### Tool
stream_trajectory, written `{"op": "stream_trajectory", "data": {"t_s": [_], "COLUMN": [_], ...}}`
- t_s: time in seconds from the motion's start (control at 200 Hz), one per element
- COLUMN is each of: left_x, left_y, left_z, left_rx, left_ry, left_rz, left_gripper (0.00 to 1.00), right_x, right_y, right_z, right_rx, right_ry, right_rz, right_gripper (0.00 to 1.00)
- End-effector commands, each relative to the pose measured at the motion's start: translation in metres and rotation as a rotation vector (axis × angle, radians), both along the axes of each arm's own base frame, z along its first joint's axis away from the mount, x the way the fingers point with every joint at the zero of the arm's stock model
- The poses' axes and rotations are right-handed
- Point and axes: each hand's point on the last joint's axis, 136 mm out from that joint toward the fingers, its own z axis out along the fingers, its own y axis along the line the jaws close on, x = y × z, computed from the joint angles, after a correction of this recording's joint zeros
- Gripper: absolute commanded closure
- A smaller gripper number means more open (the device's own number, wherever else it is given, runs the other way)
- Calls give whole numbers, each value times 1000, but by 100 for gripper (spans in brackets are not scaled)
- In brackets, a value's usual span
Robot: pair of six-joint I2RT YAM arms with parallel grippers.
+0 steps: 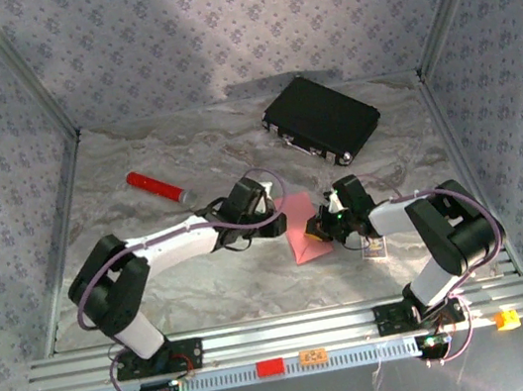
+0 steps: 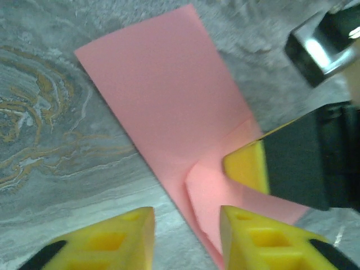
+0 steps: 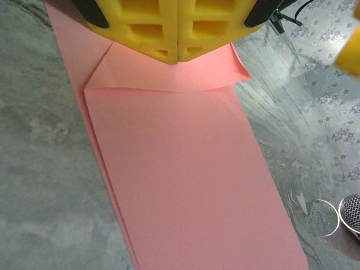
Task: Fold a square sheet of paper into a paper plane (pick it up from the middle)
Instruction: Fold the triangle a second time at the center of the table.
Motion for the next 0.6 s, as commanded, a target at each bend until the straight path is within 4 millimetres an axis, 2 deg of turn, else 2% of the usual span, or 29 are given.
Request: {"op": "stream_trajectory", "data": {"t_s": [0.0, 0.115, 0.27, 0.39, 0.595], "left_x": [-14, -29, -49, -56, -57], "left_y": [-4, -25, -53, -66, -73], "left_z": [6, 10, 8, -1, -16], "left_rx": [-55, -141, -197, -199, -194], "left_ry": [65, 139, 223, 273, 318], "left_rz": [-18, -81, -176, -201, -199], "left_gripper": [75, 86, 89, 89, 90], "right_x": [-17, -16, -17, -18, -17], "right_y": [-18, -16, -16, -18, -17], "right_z": [-29, -28, -28, -28, -28], "right_rx": [-92, -77, -80, -85, -84], "right_ry": [100, 98, 100, 100, 100], "right_rz": [-67, -76, -82, -87, -82], "right_gripper": [100, 100, 100, 100, 100]}}
